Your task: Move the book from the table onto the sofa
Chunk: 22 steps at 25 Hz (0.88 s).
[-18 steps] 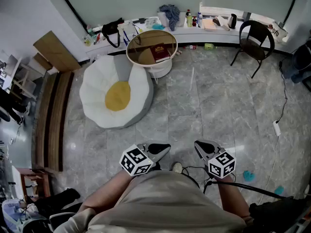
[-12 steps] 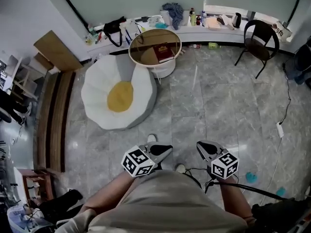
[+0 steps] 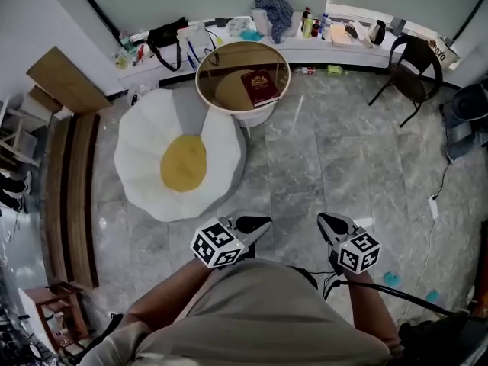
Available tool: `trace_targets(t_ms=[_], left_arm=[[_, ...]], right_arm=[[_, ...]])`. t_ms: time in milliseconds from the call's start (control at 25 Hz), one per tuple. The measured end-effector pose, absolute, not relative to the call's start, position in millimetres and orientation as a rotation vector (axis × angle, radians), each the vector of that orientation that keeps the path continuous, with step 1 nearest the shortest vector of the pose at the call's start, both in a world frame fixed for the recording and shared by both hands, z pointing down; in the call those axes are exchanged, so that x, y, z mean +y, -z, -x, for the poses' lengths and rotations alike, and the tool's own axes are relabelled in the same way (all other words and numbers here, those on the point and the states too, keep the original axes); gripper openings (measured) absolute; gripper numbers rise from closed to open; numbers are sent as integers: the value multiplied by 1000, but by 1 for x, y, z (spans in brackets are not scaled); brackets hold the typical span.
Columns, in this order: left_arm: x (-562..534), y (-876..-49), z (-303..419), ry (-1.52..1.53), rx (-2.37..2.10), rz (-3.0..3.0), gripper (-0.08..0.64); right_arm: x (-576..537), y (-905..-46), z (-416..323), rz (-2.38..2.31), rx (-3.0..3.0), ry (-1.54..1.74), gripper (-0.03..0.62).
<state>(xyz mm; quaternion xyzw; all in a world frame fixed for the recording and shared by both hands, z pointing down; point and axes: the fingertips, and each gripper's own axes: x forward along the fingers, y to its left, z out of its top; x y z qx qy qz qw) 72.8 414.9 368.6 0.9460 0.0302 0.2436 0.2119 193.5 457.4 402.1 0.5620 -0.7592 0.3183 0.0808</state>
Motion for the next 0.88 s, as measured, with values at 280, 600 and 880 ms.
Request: trace_targets(t_ms=[280,600,880], left_arm=[[248,-369,-54,-675,89,-2622,26],[131,-412,-77,-598,-116,-2433,97],[22,-472,-118,-626,-291,-2266,127]], right_arm=[[301,-399,-189,-1737,-2207,-954,97],[183,-435,-232,-1673,-2162,-1036,140],[38,-508,-284,-1577,-2218,-1191,175]])
